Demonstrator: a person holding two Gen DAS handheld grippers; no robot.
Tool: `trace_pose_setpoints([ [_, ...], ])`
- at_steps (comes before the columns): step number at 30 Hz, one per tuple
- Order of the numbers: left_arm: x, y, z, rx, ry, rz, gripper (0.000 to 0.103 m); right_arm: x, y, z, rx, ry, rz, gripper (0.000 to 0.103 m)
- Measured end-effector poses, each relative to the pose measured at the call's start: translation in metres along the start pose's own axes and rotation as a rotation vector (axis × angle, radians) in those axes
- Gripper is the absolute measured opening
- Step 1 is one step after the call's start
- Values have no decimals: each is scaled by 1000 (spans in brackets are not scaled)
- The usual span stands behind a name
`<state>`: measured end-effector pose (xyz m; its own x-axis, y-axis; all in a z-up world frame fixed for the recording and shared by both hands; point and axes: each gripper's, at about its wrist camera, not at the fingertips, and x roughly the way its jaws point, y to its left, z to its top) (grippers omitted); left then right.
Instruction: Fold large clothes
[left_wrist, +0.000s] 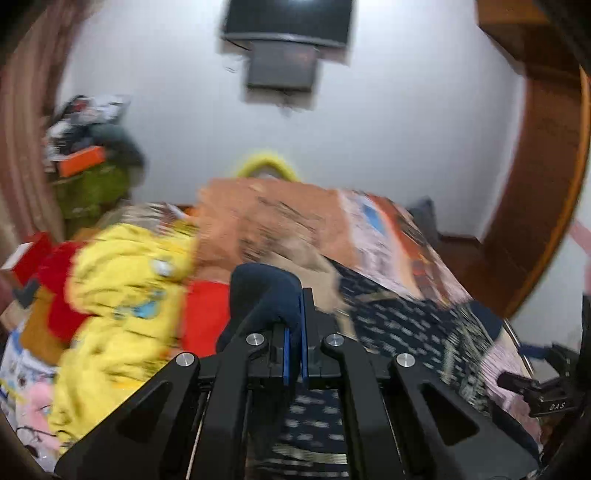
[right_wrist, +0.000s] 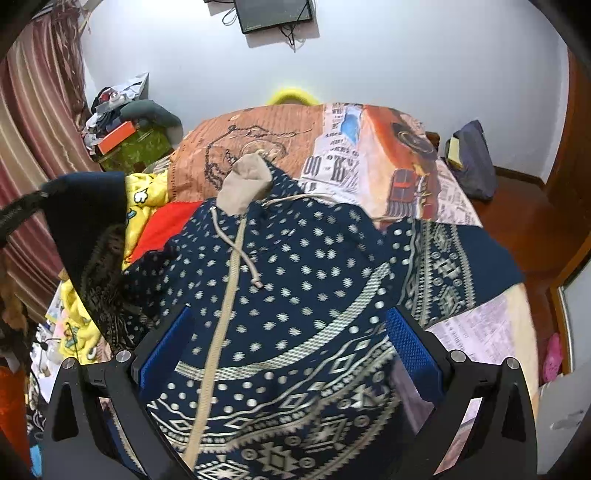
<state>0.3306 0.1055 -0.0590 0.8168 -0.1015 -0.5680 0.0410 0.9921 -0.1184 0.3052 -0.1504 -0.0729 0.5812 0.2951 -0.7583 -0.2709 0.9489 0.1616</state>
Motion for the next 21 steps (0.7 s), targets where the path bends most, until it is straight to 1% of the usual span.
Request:
trace_pose_setpoints([
  [3, 43, -45, -19, 54, 106, -51, 3, -1, -10, -2, -5, 5, -6, 103],
  [6, 84, -78, -51, 87, 248, -108, 3, 3, -20, -8, -7, 26, -18, 103],
  [8, 110, -98, -75, 122, 335, -119, 3, 7, -26, -13, -7, 43, -26, 103],
  [9, 117, -108, -84, 138, 362, -118, 3, 9, -29, -15, -7, 51, -30, 103],
  [11, 133, -115, -106, 156, 425, -130, 3, 12, -34, -20, -9, 65, -39, 103],
  [14, 145, -118, -130, 143, 518, -159, 3, 15, -38, -25, -16, 83, -56, 103],
  [16, 139, -119, -136, 150, 499, -156, 4, 16, -38, -27, -26, 90, -68, 103],
  [17, 137, -120, -137, 159, 500, -154, 7, 15, -37, -28, -32, 91, -73, 103],
  [19, 130, -119, -136, 159, 512, -168, 14, 16, -35, -28, -45, 90, -80, 103],
  [21, 120, -116, -134, 151, 515, -190, 24, 14, -30, -26, -61, 87, -86, 103],
])
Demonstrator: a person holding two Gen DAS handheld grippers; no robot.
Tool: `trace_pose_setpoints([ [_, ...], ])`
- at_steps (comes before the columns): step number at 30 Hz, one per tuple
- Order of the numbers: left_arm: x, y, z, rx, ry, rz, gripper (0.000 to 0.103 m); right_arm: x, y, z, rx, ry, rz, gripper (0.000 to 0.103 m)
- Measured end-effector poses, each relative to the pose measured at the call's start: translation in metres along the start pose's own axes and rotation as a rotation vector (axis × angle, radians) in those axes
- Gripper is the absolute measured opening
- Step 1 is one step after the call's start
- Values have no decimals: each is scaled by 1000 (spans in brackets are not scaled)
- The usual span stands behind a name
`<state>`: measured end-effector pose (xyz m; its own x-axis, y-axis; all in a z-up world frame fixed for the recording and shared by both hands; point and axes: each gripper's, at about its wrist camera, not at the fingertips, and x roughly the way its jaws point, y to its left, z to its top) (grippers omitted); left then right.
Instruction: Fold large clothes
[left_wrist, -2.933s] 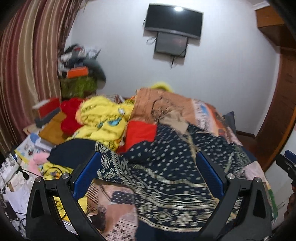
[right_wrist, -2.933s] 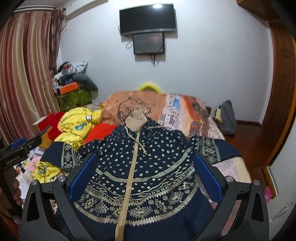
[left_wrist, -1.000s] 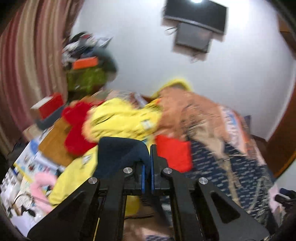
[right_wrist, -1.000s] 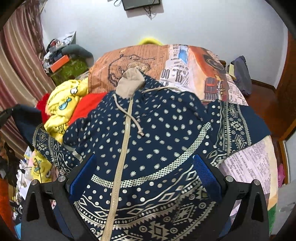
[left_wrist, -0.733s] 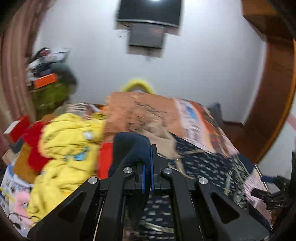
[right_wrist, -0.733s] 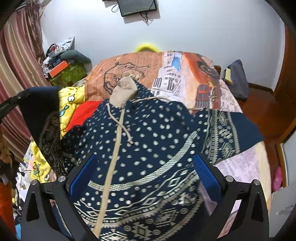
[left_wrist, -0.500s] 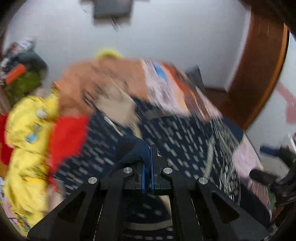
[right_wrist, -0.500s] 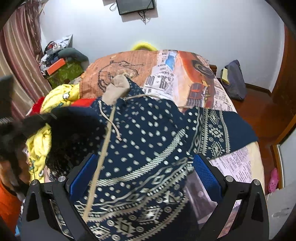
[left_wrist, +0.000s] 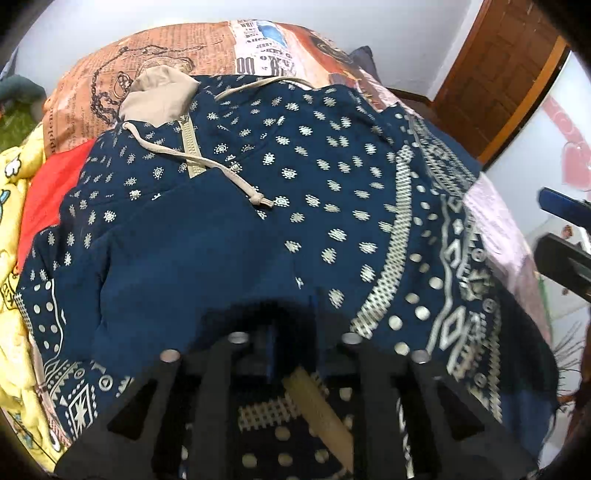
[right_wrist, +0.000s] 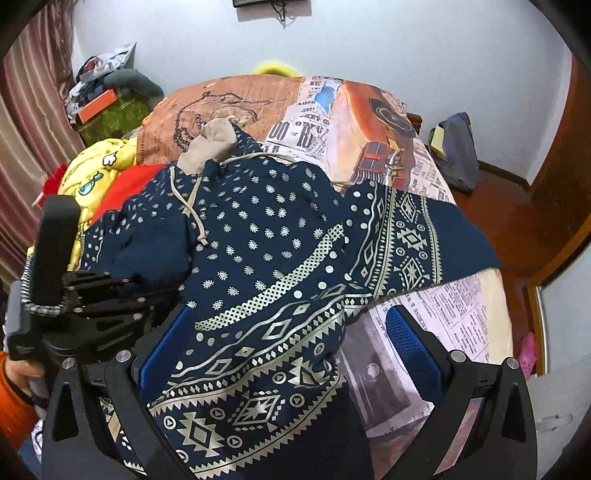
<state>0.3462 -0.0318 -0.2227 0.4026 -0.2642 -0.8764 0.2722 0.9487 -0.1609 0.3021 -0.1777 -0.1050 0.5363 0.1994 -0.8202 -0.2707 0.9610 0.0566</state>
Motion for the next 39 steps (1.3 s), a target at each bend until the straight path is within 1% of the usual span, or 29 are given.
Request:
trace_pose_setpoints([
  [4, -33, 12, -6, -11, -43, 7, 34, -6, 12, 5, -30, -26, -5, 103],
  [5, -41, 17, -8, -20, -59, 12, 40, -7, 16, 6, -40, -32, -6, 103],
  [6, -48, 24, -7, -28, -73, 20, 49, -9, 20, 8, -50, -37, -8, 103],
  [7, -56, 29, -8, -35, -92, 33, 53, -9, 24, 9, -61, -42, -8, 103],
  [8, -66, 36, -10, -41, -118, 52, 55, -10, 29, 11, -74, -46, -6, 103],
  [11, -94, 59, -15, -47, -175, 133, 58, -10, 46, 16, -115, -55, 0, 103],
  [12, -98, 68, -14, -52, -186, 152, 61, -9, 53, 18, -131, -55, 5, 103],
  [14, -115, 89, -21, -77, -217, 197, 67, -5, 66, 21, -156, -52, 18, 103],
  [16, -125, 108, -29, -103, -233, 232, 67, 0, 81, 26, -189, -40, 36, 103],
  [18, -129, 126, -37, -135, -229, 260, 68, 8, 100, 30, -232, -21, 61, 103],
  [21, -127, 153, -52, -191, -207, 275, 68, 23, 128, 31, -305, 12, 81, 103],
  [23, -122, 169, -64, -232, -181, 269, 68, 34, 148, 30, -362, 32, 85, 103],
  [26, -111, 184, -78, -270, -148, 255, 68, 49, 173, 28, -439, 64, 84, 102],
  [29, -99, 188, -92, -288, -120, 228, 68, 72, 200, 24, -522, 108, 92, 101],
  [32, -90, 190, -108, -309, -93, 203, 68, 97, 220, 21, -576, 160, 94, 101],
  [35, -84, 194, -127, -338, -71, 170, 68, 118, 232, 17, -593, 201, 101, 93],
  [38, -79, 196, -139, -353, -52, 147, 68, 133, 241, 14, -612, 221, 95, 84],
  [39, -77, 196, -142, -357, -46, 141, 68, 138, 243, 13, -617, 224, 89, 79],
])
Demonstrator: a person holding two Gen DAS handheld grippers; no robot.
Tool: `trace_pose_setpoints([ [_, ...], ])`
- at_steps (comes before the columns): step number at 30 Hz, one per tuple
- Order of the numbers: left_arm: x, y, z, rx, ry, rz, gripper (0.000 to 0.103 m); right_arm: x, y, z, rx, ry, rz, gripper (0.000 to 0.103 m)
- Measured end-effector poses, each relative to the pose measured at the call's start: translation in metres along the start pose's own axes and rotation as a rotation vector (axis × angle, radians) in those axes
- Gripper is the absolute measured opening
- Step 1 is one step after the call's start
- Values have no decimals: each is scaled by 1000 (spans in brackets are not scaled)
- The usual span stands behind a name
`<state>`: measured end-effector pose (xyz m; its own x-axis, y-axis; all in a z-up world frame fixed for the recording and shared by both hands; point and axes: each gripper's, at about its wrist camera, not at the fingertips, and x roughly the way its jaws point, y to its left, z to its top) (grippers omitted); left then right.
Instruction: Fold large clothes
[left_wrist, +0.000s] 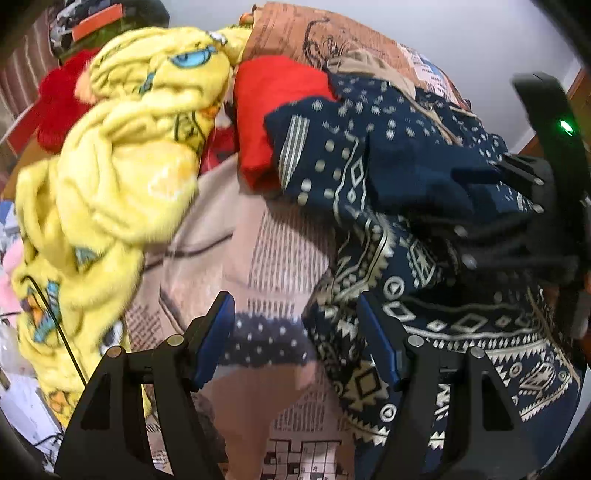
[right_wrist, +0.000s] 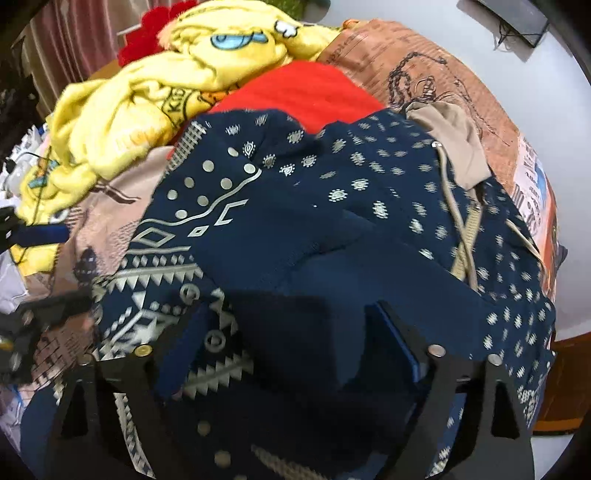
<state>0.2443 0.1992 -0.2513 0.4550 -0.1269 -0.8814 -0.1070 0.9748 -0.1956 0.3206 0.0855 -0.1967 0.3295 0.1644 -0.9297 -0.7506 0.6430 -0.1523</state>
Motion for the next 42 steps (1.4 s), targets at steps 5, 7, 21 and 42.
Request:
trace_pose_setpoints([
  [5, 17, -10, -9, 17, 48, -30, 68, 10, 5, 4, -36, -22, -27, 62],
  [7, 25, -18, -9, 34, 52, -36, 68, 8, 4, 6, -37, -34, -33, 37],
  [21, 45, -39, 25, 9, -66, 131, 20, -90, -52, 3, 146, -285, -8, 10],
  [42, 19, -3, 0, -161, -90, 258, 23, -91, -194, -120, 521, -228, -88, 9],
])
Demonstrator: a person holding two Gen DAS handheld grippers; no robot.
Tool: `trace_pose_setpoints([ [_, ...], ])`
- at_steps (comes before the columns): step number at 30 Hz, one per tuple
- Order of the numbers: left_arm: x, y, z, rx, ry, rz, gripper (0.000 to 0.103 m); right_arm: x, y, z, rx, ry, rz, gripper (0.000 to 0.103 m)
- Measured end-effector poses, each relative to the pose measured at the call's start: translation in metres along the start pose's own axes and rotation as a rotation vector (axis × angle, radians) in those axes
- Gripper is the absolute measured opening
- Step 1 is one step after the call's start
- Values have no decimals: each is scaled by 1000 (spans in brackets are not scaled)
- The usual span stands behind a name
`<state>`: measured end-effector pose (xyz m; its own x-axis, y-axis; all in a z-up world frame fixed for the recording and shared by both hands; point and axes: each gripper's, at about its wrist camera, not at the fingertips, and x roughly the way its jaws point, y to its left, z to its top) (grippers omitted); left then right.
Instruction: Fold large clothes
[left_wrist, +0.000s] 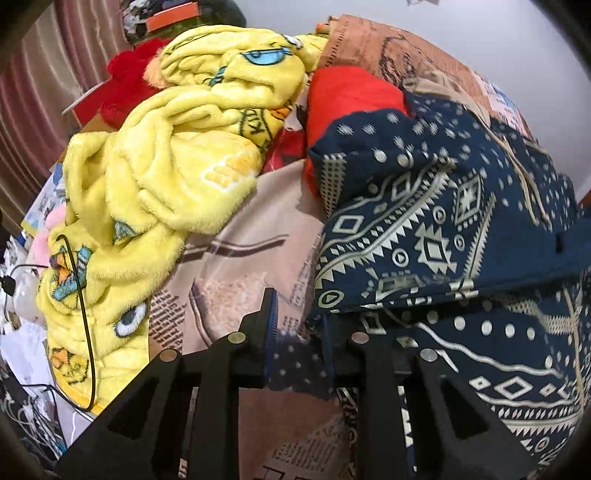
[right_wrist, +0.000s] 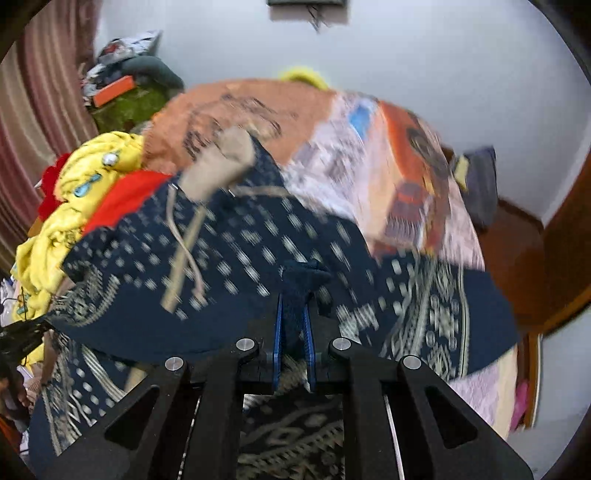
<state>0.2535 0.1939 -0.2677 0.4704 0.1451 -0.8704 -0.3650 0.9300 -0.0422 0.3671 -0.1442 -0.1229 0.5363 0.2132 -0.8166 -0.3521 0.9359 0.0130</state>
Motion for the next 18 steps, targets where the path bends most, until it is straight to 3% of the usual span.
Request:
trace_pose_setpoints([
  [4, -3, -8, -9, 54, 8, 12, 32, 0, -20, -8, 54, 18, 39, 9],
  [6, -1, -9, -11, 74, 19, 29, 44, -13, -21, 2, 56, -20, 60, 9],
  [8, 1, -7, -16, 81, 38, 46, 49, -31, -19, 17, 46, -76, 76, 9],
  [14, 2, -1, -28, 115, 80, 39, 53, -80, -5, 49, 2, -246, 106, 9],
  [18, -1, 3, -33, 139, 86, 61, 54, -67, -9, 38, 22, -210, 121, 9],
])
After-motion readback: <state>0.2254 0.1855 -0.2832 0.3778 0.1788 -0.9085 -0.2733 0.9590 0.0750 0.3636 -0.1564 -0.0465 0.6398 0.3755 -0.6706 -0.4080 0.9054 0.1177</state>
